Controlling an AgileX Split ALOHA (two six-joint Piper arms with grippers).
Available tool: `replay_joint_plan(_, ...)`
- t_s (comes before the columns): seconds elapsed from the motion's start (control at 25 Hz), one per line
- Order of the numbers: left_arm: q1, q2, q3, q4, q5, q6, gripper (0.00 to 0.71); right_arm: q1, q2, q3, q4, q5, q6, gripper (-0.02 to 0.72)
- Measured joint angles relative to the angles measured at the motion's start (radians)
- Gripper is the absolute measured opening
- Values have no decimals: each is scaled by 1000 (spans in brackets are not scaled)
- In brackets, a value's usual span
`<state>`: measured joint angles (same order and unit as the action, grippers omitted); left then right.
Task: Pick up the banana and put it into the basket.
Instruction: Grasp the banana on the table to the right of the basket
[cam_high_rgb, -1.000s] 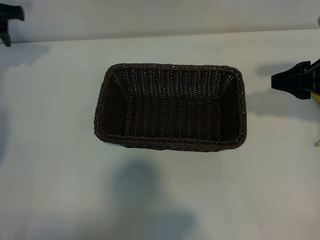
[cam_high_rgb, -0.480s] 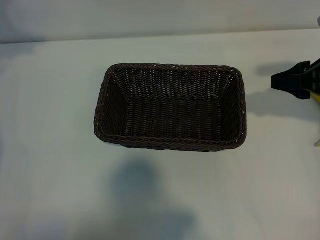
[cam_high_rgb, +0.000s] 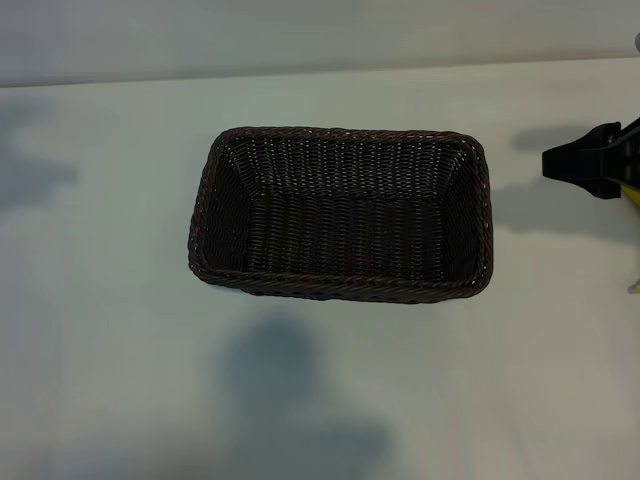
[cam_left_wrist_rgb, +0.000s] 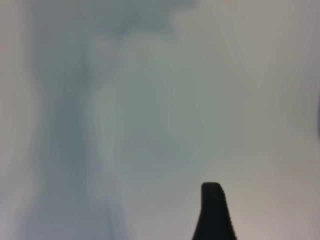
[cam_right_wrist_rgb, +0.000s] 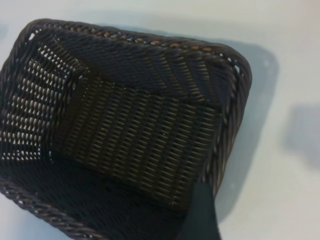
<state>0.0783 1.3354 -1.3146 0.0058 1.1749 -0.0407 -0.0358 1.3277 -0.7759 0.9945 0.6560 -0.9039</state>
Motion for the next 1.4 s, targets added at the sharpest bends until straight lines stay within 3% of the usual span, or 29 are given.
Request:
replay_joint_plan(0.44, 0, -567, 510, 5, -39, 20, 532, 0, 0, 0, 0, 0, 0, 584)
replay_joint_plan(0.76, 0, -862, 759, 4, -105, 24, 532, 0, 0, 0, 0, 0, 0, 584)
replay_joint_plan(1.24, 0, -1057, 812, 4, -124, 26, 531, 0, 0, 0, 0, 0, 0, 584)
replay_joint_plan(1.4, -30, -1172, 813, 4, -124, 26, 531, 0, 0, 0, 0, -5, 0, 584)
